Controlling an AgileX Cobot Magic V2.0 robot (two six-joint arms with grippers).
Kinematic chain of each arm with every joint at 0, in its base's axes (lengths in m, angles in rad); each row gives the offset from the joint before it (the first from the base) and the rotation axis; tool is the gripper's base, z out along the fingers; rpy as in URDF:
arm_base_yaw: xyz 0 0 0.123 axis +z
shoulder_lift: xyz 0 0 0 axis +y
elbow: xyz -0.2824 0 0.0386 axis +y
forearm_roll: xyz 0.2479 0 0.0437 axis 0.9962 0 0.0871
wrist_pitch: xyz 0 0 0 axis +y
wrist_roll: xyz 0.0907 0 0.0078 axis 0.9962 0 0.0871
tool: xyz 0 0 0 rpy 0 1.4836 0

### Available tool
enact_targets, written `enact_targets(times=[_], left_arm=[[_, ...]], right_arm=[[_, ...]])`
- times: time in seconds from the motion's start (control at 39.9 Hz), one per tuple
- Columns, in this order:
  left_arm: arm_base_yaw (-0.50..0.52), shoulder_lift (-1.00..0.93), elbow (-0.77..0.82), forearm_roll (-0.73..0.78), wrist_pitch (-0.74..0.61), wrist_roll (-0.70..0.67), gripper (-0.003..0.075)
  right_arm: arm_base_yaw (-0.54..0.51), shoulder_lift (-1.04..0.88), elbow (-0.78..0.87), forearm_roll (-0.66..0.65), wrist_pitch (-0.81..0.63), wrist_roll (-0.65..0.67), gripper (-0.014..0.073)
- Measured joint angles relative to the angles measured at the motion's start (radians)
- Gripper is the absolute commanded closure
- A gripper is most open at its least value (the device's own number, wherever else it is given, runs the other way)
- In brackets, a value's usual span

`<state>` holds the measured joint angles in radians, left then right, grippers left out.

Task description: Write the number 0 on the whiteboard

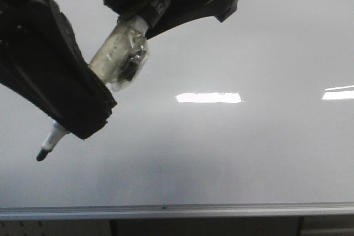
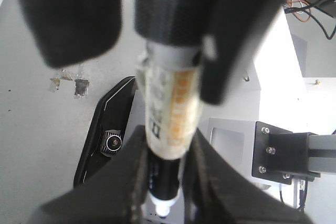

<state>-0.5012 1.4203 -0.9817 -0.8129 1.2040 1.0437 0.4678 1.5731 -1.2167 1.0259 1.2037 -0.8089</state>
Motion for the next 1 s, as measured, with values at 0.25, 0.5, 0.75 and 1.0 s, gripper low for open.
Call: enact_targets(times=[0.25, 0.5, 0.75, 1.0], left_arm=[[0.0, 0.0, 0.0, 0.0, 0.0, 0.0, 0.0739], [0.0, 0.0, 0.0, 0.0, 0.0, 0.0, 0.065], [0.0, 0.0, 0.0, -0.015, -0.008, 0.0, 0.0164], [0.0, 0.0, 0.0, -0.038, -0.037, 0.0, 0.0083]], right_arm=[[0.003, 0.0, -0.002, -0.008, 0.002, 0.002, 0.0657], [0.002, 0.0, -0.002, -0.008, 0.002, 0.002, 0.0662], [0.002, 0.0, -0.002, -0.02, -0.003, 0.004, 0.0662], [0.002, 0.0, -0.002, -0.049, -0.003, 0.027, 0.0661]])
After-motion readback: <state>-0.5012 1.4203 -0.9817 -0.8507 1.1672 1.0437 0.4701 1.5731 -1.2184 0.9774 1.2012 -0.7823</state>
